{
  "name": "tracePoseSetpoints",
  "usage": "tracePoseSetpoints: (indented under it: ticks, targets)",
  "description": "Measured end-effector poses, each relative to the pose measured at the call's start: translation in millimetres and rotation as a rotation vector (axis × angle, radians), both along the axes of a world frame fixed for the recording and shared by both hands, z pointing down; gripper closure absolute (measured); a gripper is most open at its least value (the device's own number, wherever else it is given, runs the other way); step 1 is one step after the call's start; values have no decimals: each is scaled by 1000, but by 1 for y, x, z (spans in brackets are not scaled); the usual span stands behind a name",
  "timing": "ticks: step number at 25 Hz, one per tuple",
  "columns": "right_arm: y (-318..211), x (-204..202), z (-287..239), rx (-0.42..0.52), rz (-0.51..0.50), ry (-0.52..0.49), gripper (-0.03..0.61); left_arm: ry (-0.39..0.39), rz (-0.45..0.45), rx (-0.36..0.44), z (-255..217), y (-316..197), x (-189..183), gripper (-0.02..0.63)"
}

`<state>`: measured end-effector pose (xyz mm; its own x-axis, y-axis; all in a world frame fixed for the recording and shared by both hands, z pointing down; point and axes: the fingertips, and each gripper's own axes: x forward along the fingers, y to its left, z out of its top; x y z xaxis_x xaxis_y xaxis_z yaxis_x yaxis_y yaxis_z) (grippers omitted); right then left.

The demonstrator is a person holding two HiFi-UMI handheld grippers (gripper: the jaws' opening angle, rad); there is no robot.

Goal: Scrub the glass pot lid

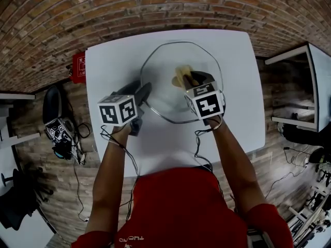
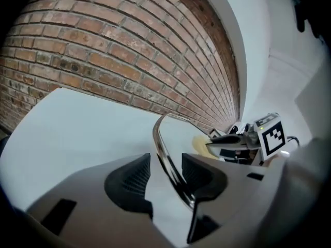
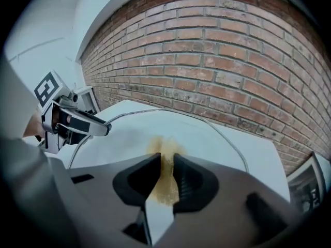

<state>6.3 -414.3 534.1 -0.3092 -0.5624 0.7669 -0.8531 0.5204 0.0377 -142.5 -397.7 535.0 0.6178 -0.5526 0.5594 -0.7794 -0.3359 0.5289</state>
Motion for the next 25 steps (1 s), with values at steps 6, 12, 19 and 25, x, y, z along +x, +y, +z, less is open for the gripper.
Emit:
tracePoseSetpoints:
  ticks: [6,12,19,25]
  targets:
    - [2,-9,-10,6,21,-3,525,15,6,3,-1,0,4,478]
    - [-28,-45,-44,68,64,-132,526,-5,-12,-1,-2,-1,2,483]
    - [-64,-85,-40,88,74,-143,526,-32,-22,-6,-1,1,2,485]
    - [-66,-93,-26,64,61,-121,526,-37,-23,-5,-2,-1,3,486]
